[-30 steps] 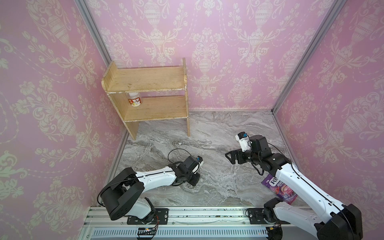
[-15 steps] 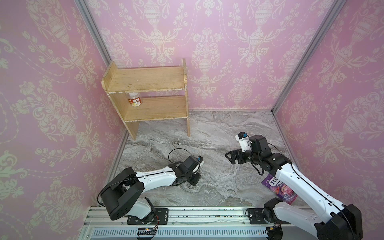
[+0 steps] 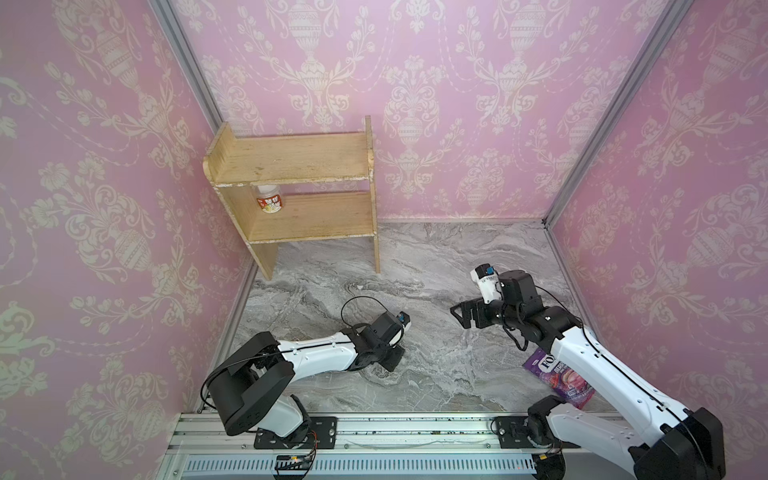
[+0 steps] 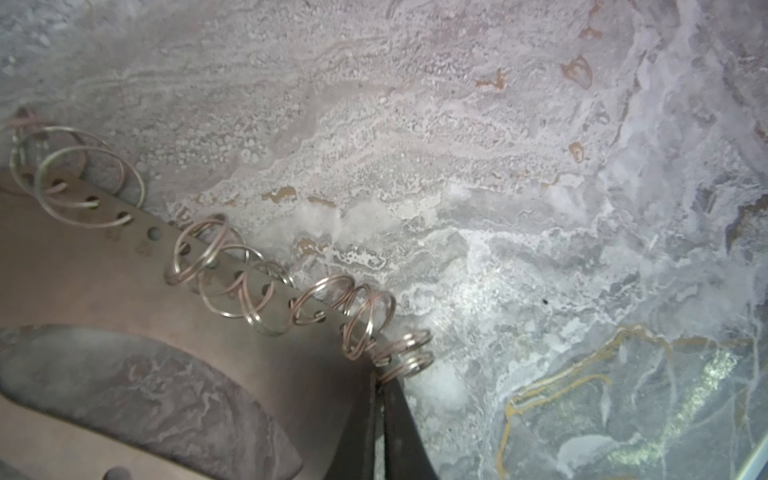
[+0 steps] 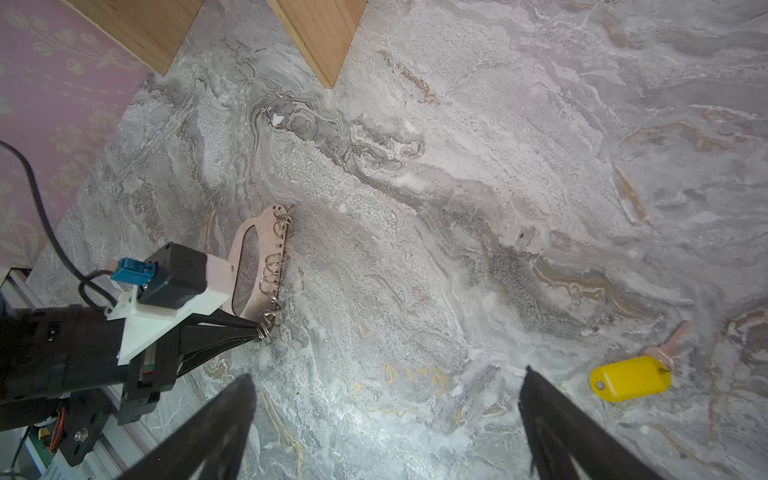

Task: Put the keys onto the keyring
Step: 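Lift the plate with the left gripper while the right gripper approaches it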

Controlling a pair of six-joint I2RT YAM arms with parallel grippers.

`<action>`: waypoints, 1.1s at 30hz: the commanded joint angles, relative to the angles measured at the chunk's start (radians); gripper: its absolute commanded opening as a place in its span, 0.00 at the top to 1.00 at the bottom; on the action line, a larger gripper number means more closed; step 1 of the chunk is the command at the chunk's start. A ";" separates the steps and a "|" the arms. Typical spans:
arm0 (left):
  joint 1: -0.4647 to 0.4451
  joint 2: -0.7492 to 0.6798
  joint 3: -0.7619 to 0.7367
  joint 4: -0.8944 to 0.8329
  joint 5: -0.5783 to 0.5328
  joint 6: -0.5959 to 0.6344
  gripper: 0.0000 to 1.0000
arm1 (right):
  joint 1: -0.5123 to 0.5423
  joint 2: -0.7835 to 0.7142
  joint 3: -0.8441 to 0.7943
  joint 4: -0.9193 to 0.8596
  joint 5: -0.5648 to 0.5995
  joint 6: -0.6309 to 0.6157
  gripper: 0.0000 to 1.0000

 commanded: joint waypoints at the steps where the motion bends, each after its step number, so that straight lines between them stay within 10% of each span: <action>1: -0.007 -0.028 0.001 -0.025 -0.033 0.010 0.97 | 0.001 -0.017 0.012 -0.017 -0.023 -0.008 0.00; 23: -0.007 -0.265 0.079 -0.114 -0.078 0.083 1.00 | 0.103 0.010 -0.058 0.151 -0.259 -0.024 0.01; 33: -0.007 -0.311 0.264 -0.193 -0.015 0.209 1.00 | 0.118 -0.115 -0.120 0.341 -0.476 -0.143 0.36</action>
